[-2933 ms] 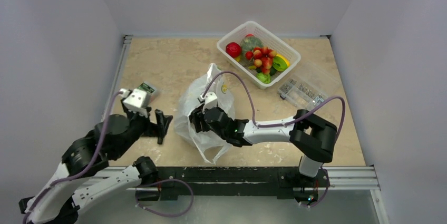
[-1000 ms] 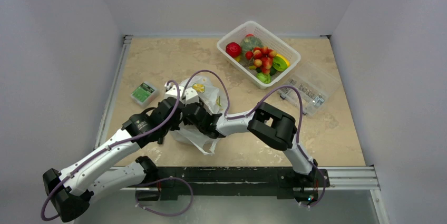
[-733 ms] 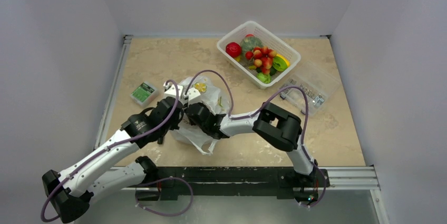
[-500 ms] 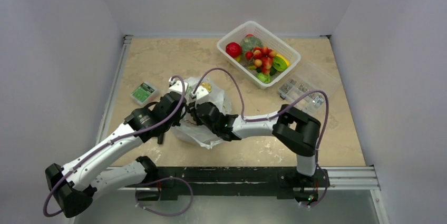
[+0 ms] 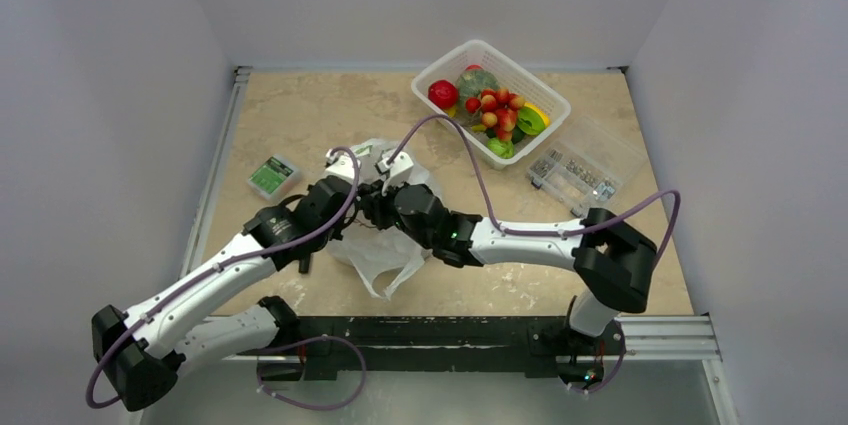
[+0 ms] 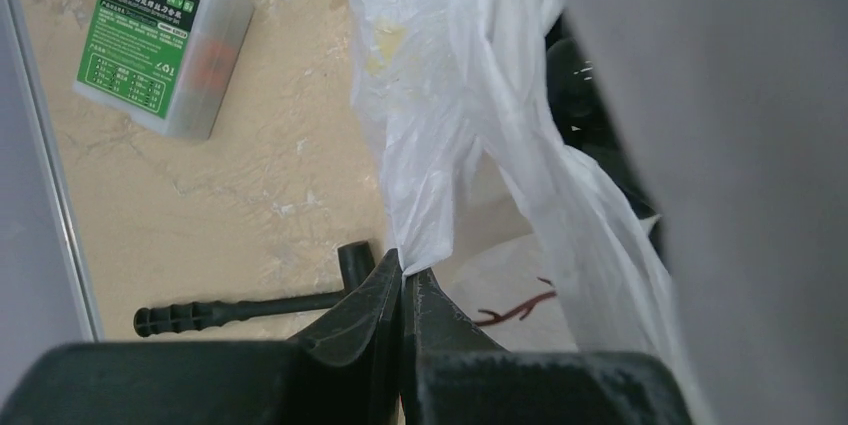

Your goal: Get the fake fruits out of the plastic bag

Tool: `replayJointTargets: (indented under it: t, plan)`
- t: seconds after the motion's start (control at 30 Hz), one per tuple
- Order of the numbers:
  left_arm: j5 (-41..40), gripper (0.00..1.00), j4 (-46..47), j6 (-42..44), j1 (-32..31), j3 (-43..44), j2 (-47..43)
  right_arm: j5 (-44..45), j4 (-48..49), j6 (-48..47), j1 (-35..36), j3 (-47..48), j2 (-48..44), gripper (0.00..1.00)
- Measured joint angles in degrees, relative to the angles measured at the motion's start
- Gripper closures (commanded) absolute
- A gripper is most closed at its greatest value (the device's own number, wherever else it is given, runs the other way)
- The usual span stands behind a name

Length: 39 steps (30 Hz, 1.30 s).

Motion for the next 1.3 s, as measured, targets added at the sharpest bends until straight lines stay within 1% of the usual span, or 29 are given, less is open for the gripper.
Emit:
replayJointTargets:
  t: [0.13,0.23,0.5,0.63,0.73,0.93,1.13,1.3]
  plan:
    - [-0.4,1.0,-1.3,-0.2,0.0,0.8,3.1,-0.3,-0.7,0.0,0.0,-0.5,-3.2,1.0]
    - [-1.0,1.0,-2.6,-0.4,0.0,1.4,3.3,-1.0,-2.5,-0.1,0.0,-1.4,-6.9,1.0]
    - [-3.5,1.0,-3.4,-0.4,0.0,1.5,-2.5,-3.1,-8.0,-1.4,0.0,-3.0,-17.7,1.0]
    - [-3.9,1.0,-3.4,-0.4,0.0,1.5,-3.5,-3.3,-11.1,-2.2,0.0,-3.4,-22.7,1.0]
    - [-3.9,1.0,-3.4,-0.4,0.0,1.5,-3.5,-1.7,-13.4,-3.0,0.0,-4.2,-27.4,1.0]
    - [-3.8,1.0,-3.4,-0.4,0.0,1.5,-3.5,4.7,-15.9,-5.5,-0.8,-4.0,-34.4,1.0]
    - [-3.5,1.0,-3.4,-0.4,0.0,1.5,-4.7,12.4,-18.0,-9.7,-3.0,0.4,-33.7,1.0]
    - [-3.9,1.0,-3.4,-0.4,0.0,1.5,-5.2,14.2,-18.8,-10.6,-12.0,6.6,-28.5,1.0]
